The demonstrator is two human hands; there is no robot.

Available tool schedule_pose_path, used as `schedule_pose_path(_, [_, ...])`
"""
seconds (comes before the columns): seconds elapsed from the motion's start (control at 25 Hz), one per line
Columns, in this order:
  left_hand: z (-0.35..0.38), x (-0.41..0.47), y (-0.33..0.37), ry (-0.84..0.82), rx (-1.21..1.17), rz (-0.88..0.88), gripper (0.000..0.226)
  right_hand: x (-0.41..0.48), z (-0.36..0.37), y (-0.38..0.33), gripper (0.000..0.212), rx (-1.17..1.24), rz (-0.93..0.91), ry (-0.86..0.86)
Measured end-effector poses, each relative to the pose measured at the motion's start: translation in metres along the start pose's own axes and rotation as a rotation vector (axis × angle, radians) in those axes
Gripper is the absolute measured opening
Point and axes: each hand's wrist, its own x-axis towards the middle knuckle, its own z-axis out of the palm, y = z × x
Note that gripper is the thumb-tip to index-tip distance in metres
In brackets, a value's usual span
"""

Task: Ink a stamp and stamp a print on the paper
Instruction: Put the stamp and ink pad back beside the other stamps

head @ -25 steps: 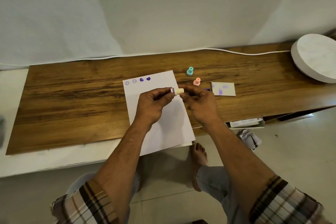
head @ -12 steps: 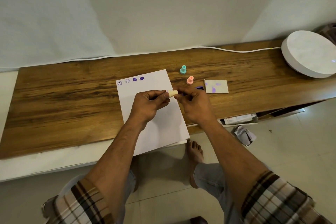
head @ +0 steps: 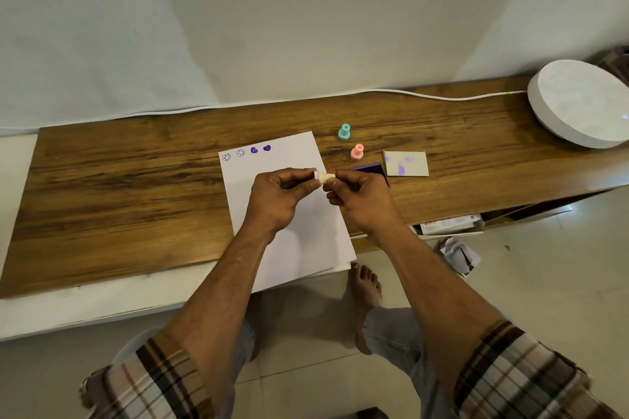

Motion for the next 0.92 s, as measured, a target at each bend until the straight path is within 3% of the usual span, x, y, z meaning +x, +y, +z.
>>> schedule_pose_path(0.28, [0.0, 0.001, 0.002, -0.011, 0.06, 0.016, 0.029, 0.002, -0.005, -0.001, 0.027, 0.016, 0.022, -0.038])
schedule_pose_path(0.4, [0.002, 0.004, 0.006, -0.015, 0.088, 0.004, 0.041, 0.008, -0.007, -0.002, 0.026, -0.083, -0.053, 0.065])
schedule_pose_path(0.56, [0.002, 0.003, 0.005, -0.021, 0.168, -0.044, 0.051, 0.032, -0.014, -0.008, 0.034, -0.558, -0.23, 0.243])
schedule_pose_path(0.68, [0.001, 0.001, 0.001, -0.052, 0.216, -0.067, 0.05, 0.06, -0.013, -0.016, 0.04, -0.928, -0.352, 0.2])
schedule_pose_path(0.92, [-0.001, 0.001, -0.007, -0.081, 0.332, -0.087, 0.054, 0.087, -0.007, -0.001, 0.041, -1.146, -0.356, 0.125])
